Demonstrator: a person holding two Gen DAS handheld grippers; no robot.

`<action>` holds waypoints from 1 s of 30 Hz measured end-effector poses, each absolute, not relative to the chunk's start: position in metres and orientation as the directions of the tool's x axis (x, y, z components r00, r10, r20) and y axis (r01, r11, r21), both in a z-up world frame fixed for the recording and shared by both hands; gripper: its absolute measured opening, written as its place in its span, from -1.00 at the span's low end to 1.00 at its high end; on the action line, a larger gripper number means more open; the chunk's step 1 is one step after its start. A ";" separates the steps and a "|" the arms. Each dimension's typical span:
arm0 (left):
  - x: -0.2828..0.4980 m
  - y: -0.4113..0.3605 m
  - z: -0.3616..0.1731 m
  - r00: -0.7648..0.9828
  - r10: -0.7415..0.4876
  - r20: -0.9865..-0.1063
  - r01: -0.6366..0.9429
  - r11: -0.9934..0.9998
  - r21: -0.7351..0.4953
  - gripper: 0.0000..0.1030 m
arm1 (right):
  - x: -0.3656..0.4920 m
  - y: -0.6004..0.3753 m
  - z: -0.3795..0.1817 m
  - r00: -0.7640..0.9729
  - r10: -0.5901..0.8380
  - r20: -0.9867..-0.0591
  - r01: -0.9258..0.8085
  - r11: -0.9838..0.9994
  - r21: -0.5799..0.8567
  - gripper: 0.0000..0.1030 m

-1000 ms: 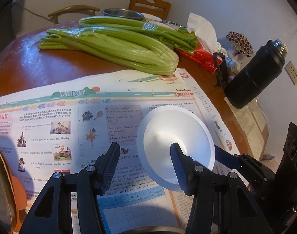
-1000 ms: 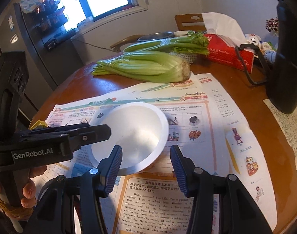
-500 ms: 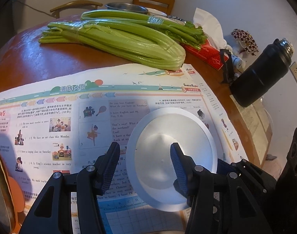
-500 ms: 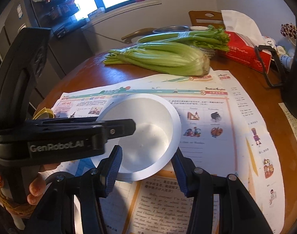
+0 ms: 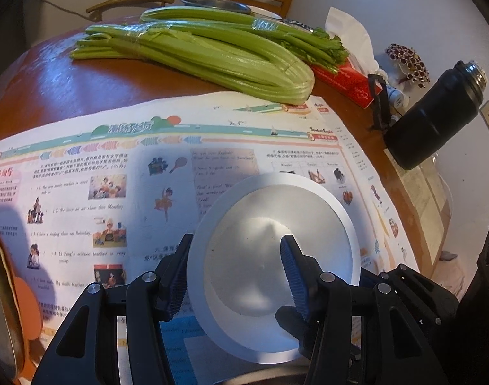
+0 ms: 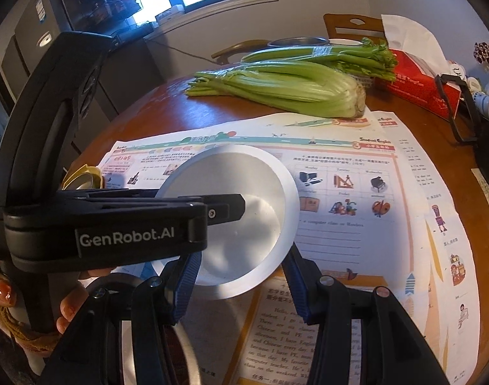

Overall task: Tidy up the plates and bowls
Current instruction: 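Lift the small white bowl with the left tool and carry it over the steel bowl, then lower the small white bowl into the large white bowl with the left tool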

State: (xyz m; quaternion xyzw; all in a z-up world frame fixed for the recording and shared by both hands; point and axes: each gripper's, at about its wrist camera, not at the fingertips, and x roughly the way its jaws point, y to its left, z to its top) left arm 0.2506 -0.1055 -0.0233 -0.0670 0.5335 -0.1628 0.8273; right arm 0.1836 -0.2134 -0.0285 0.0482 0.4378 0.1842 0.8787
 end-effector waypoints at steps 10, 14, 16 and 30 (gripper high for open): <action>0.243 -0.094 -0.025 0.374 -0.364 -0.853 0.184 0.931 -0.316 0.07 | 0.181 -0.197 -0.028 0.542 0.360 -0.759 -0.304 0.926 0.223 -0.01; 0.242 -0.092 -0.022 0.378 -0.373 -0.848 0.181 0.927 -0.327 0.08 | 0.180 -0.193 -0.026 0.553 0.346 -0.758 -0.302 0.931 0.205 0.00; 0.240 -0.090 -0.019 0.382 -0.382 -0.842 0.181 0.924 -0.337 0.07 | 0.178 -0.192 -0.023 0.558 0.347 -0.754 -0.305 0.931 0.202 0.02; 0.221 -0.083 0.010 0.442 -0.386 -0.809 0.190 0.922 -0.336 0.07 | 0.162 -0.192 0.003 0.601 0.365 -0.711 -0.330 0.924 0.195 0.02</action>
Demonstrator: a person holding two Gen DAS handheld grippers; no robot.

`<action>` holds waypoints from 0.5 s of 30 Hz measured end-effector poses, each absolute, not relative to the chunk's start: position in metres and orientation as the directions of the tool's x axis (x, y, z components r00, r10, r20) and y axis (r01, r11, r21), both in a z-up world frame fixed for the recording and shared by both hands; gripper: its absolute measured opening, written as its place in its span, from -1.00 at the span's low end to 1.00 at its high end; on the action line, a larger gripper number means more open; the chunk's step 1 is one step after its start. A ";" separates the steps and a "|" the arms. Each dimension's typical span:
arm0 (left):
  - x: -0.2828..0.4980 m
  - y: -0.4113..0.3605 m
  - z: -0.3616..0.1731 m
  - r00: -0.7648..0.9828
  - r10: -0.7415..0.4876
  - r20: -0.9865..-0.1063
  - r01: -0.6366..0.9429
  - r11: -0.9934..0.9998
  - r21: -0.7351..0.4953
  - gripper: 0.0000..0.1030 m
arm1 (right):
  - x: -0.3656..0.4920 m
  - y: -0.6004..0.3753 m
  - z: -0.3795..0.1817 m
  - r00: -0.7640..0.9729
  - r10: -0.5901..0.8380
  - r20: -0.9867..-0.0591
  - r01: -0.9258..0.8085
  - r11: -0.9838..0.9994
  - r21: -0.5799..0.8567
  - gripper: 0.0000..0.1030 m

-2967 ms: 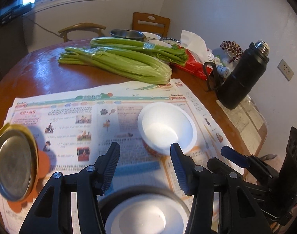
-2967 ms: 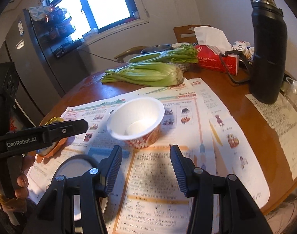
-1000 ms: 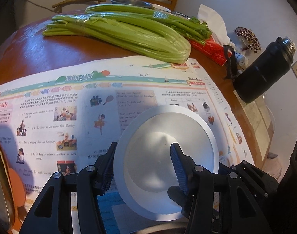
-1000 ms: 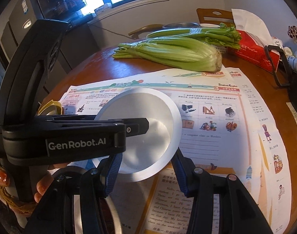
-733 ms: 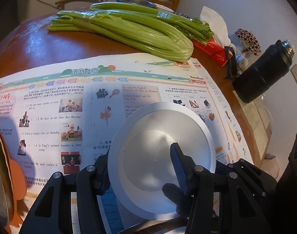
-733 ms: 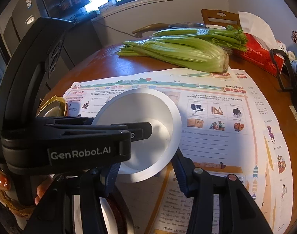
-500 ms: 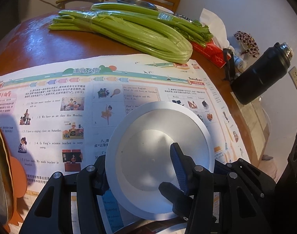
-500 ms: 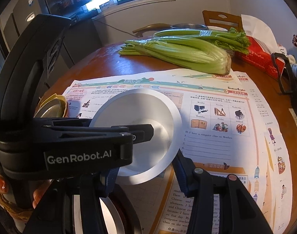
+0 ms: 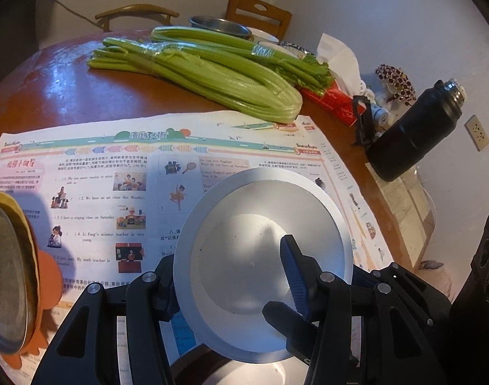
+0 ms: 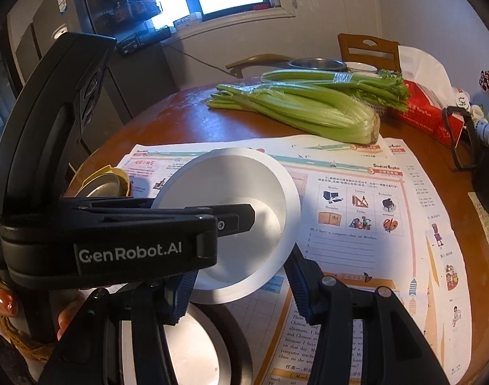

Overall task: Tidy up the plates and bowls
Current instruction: 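Lower the small white bowl into the large white bowl with the left tool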

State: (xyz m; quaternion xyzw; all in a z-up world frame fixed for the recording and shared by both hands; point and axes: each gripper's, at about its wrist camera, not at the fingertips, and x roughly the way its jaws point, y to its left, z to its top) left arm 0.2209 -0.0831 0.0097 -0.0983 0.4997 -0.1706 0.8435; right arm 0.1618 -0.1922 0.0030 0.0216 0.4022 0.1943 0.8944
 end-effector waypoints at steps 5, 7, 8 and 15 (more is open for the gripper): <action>0.210 -0.081 0.020 0.463 -0.384 -0.799 0.194 0.923 -0.332 0.07 | 0.153 -0.191 0.011 0.615 0.368 -0.697 -0.340 0.922 0.187 0.02; 0.206 -0.080 0.023 0.471 -0.383 -0.794 0.197 0.924 -0.329 0.07 | 0.149 -0.190 0.014 0.622 0.368 -0.691 -0.343 0.922 0.182 0.02; 0.204 -0.079 0.024 0.474 -0.382 -0.793 0.197 0.924 -0.328 0.07 | 0.148 -0.190 0.015 0.625 0.369 -0.688 -0.345 0.921 0.181 0.02; 0.188 -0.078 0.037 0.503 -0.373 -0.779 0.203 0.928 -0.313 0.07 | 0.136 -0.188 0.025 0.639 0.374 -0.672 -0.356 0.918 0.173 0.02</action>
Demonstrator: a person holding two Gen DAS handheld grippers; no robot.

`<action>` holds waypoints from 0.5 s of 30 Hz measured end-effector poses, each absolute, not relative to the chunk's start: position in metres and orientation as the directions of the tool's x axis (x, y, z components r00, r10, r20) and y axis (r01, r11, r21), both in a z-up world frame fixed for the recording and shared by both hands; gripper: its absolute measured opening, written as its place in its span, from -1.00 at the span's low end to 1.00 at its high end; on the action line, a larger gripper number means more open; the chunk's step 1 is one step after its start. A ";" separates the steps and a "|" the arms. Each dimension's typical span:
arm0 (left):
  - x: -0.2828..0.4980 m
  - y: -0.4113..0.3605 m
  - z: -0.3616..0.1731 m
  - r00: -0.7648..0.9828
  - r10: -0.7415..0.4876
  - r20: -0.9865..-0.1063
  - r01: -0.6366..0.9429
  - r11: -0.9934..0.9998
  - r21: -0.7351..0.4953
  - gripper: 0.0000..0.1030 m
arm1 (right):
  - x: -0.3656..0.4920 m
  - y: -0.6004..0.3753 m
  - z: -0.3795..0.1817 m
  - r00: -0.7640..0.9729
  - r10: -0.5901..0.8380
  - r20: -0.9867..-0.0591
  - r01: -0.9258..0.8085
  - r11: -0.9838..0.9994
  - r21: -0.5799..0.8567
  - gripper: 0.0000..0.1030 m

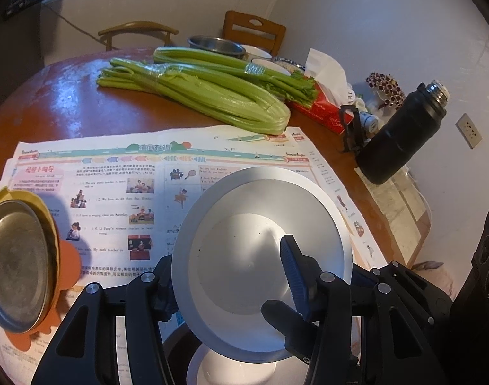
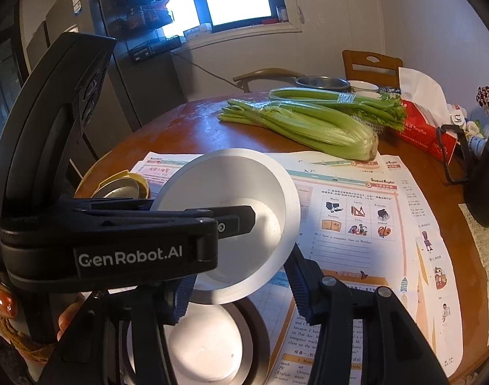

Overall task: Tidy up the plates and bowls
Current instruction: 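Lower the small white bowl into the large white bowl with the left tool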

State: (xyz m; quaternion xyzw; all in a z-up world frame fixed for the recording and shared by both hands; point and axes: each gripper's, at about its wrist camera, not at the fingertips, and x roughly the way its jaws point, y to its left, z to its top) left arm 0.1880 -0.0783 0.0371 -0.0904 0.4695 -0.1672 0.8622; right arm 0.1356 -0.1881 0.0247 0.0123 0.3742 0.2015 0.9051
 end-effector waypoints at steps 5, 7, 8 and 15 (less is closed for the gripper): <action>0.174 -0.075 0.048 0.524 -0.375 -0.765 0.206 0.927 -0.313 0.07 | 0.123 -0.186 0.033 0.652 0.378 -0.657 -0.364 0.916 0.167 0.02; 0.168 -0.075 0.053 0.532 -0.374 -0.760 0.208 0.927 -0.311 0.07 | 0.118 -0.186 0.037 0.658 0.378 -0.651 -0.368 0.916 0.160 0.02; 0.165 -0.075 0.055 0.537 -0.373 -0.757 0.209 0.928 -0.309 0.07 | 0.115 -0.186 0.039 0.661 0.379 -0.647 -0.369 0.916 0.160 0.02; 0.144 -0.074 0.073 0.564 -0.371 -0.738 0.216 0.928 -0.303 0.07 | 0.096 -0.187 0.053 0.683 0.385 -0.620 -0.378 0.914 0.150 0.02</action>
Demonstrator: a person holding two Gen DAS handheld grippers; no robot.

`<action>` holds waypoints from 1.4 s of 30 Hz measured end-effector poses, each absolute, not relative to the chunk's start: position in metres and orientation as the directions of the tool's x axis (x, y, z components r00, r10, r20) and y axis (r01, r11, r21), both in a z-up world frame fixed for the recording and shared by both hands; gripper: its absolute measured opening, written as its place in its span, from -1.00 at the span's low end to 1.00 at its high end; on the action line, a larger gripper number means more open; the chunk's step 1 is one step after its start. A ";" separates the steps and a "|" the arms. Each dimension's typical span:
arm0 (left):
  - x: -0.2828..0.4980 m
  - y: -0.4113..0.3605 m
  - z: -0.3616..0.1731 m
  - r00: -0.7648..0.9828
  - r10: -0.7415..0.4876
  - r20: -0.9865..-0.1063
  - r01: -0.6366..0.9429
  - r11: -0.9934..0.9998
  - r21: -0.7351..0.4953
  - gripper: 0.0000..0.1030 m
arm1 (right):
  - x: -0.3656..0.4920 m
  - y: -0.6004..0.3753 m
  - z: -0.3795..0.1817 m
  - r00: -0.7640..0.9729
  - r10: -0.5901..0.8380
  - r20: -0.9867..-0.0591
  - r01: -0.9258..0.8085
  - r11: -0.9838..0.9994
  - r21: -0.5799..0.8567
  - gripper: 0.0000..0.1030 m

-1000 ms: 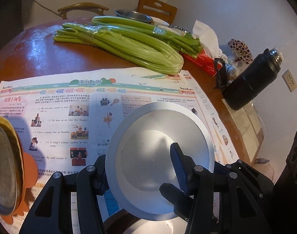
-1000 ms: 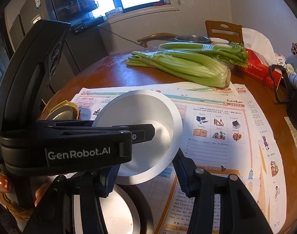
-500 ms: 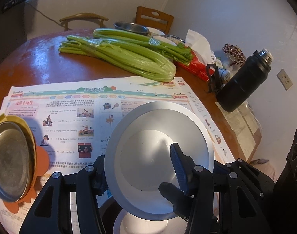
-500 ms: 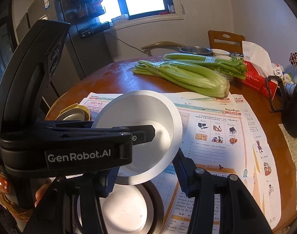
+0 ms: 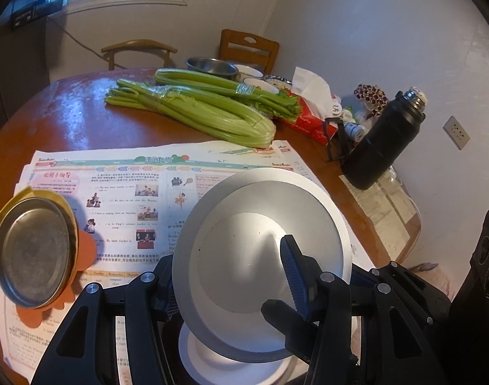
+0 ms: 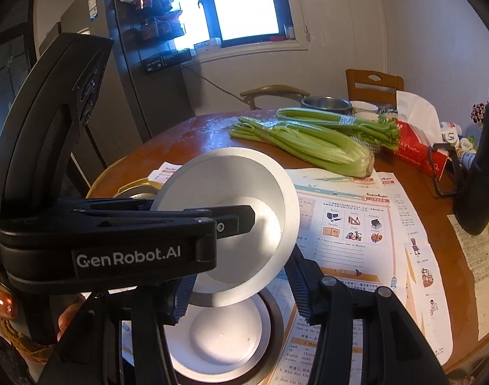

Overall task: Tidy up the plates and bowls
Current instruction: 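Lower the small white bowl into the large white bowl with the left tool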

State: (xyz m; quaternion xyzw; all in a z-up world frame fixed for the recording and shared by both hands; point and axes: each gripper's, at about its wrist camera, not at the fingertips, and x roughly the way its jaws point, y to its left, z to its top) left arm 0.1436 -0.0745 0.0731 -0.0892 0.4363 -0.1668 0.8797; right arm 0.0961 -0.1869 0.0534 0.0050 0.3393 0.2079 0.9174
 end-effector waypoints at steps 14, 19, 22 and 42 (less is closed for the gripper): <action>0.108 -0.076 0.100 0.596 -0.364 -0.716 0.231 0.931 -0.281 0.08 | 0.061 -0.188 0.077 0.709 0.393 -0.586 -0.391 0.910 0.137 0.02; 0.097 -0.077 0.106 0.602 -0.360 -0.713 0.235 0.933 -0.273 0.08 | 0.051 -0.188 0.082 0.718 0.393 -0.574 -0.395 0.910 0.129 0.02; 0.092 -0.078 0.107 0.601 -0.358 -0.715 0.236 0.934 -0.269 0.08 | 0.045 -0.188 0.083 0.720 0.392 -0.573 -0.397 0.909 0.125 0.02; 0.074 -0.077 0.098 0.582 -0.354 -0.732 0.226 0.935 -0.273 0.08 | 0.028 -0.189 0.078 0.701 0.411 -0.583 -0.417 0.899 0.133 0.02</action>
